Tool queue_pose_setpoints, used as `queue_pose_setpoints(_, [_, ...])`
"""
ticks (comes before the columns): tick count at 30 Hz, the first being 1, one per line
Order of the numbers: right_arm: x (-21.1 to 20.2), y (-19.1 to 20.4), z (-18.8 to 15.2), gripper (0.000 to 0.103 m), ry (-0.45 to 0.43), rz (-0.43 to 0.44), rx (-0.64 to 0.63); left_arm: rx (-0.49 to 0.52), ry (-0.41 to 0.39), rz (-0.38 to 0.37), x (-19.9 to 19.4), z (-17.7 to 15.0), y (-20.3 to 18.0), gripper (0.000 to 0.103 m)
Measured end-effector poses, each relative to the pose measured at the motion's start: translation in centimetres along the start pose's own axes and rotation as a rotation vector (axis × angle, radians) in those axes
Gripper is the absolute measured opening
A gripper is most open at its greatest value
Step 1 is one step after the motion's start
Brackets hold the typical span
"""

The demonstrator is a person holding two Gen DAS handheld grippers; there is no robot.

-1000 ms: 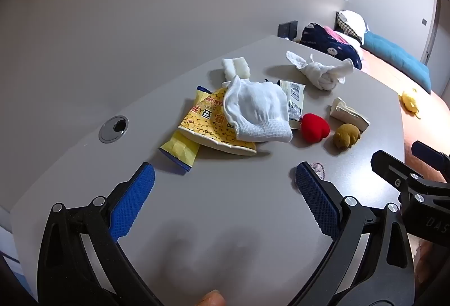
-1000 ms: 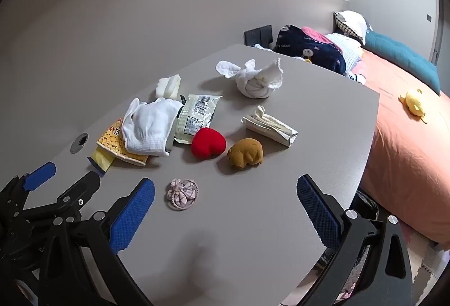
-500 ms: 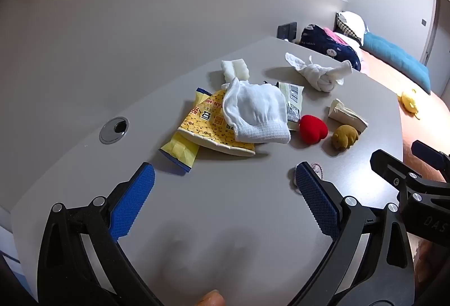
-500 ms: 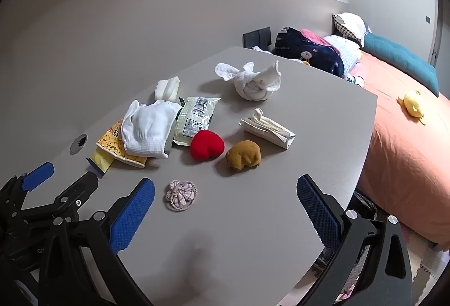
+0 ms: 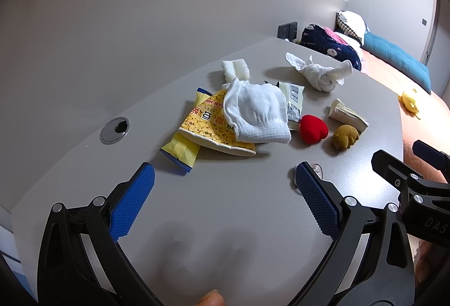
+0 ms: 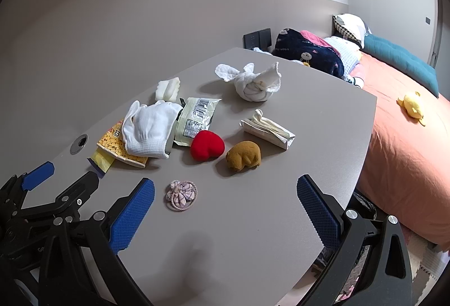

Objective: Collect trash

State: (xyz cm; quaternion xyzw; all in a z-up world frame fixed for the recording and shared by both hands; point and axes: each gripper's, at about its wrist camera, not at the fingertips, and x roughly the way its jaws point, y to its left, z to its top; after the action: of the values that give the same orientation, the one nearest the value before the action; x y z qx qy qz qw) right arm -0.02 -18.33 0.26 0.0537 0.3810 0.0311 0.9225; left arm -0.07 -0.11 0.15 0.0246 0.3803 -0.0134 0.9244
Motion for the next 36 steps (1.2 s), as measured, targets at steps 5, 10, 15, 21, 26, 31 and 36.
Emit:
queue_pose_setpoints(5, [-0.02,-0.02,-0.01,0.101,-0.001,0.001,-0.001,-0.001,-0.001,0.003,0.02,-0.01,0.02,0.097])
queue_pose_setpoints(10, [-0.03,-0.08,0.07,0.101,-0.001,0.000,0.001,-0.002,-0.001,0.000,-0.18,0.13,0.29,0.097])
queue_pose_setpoints(15, [-0.07,-0.10,0.05,0.101,-0.002,0.000,0.001,-0.003,0.002,0.001,-0.17,0.14,0.36,0.097])
queue_pose_setpoints(21, [-0.05,-0.12,0.04,0.101,-0.001,0.000,-0.001,-0.002,0.002,0.002,-0.15,0.16,0.43,0.097])
queue_pose_setpoints(26, [-0.06,-0.15,0.06,0.101,-0.001,0.000,-0.001,0.000,0.003,0.003,-0.16,0.16,0.40,0.097])
queue_pose_setpoints(31, [0.00,-0.15,-0.01,0.101,-0.002,0.001,0.000,-0.001,0.001,0.004,-0.17,0.14,0.36,0.097])
queue_pose_setpoints(36, [0.00,-0.01,-0.03,0.101,-0.001,0.000,0.001,-0.001,0.004,0.003,-0.19,0.11,0.38,0.097])
